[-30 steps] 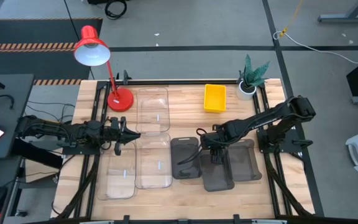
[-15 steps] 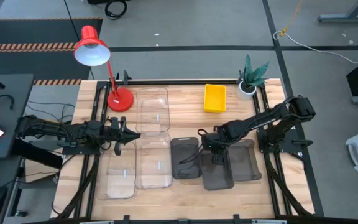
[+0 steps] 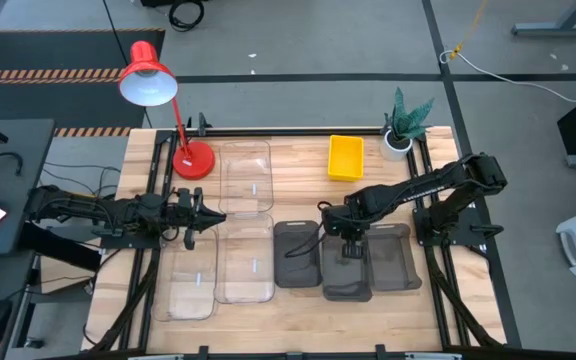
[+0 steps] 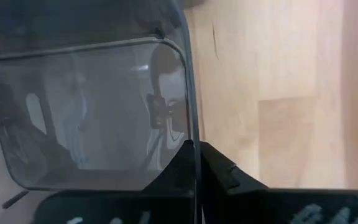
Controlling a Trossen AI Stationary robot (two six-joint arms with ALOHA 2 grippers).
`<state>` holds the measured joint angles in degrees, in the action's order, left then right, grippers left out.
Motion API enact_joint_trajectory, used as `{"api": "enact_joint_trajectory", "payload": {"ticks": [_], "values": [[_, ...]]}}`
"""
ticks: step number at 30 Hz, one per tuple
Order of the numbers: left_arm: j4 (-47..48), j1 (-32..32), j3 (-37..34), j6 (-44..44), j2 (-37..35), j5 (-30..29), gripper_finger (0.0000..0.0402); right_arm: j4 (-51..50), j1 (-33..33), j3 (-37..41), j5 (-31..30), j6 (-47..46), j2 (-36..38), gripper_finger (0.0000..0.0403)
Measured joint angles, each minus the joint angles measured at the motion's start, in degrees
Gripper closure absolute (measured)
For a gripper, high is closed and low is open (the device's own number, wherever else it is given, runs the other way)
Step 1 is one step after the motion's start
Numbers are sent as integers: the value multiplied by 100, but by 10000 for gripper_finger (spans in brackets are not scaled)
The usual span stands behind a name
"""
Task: Stack baskets by color
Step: Stack the middle black bin on the right black bin
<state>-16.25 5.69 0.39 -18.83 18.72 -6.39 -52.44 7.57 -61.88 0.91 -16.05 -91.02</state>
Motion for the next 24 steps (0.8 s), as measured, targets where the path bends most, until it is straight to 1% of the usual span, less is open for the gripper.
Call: {"api": "enact_joint_trajectory", "payload": {"ticks": [7,11,17,20,24], "values": [[0,0,2,0,2,2,366,-840,-86,-685,-35,412,0,397],[-1,0,1,0,0,1,372,-985,-180,-777,-87,737,155,397],[-2,1,2,0,0,1,370,-1238,-258,-777,-71,948,710,397],[-2,0,2,0,0,0,366,-1343,-201,-777,151,1147,1070,397],[-2,1,1,0,0,0,368,-1490,-196,-779,310,1103,1538,397]]}}
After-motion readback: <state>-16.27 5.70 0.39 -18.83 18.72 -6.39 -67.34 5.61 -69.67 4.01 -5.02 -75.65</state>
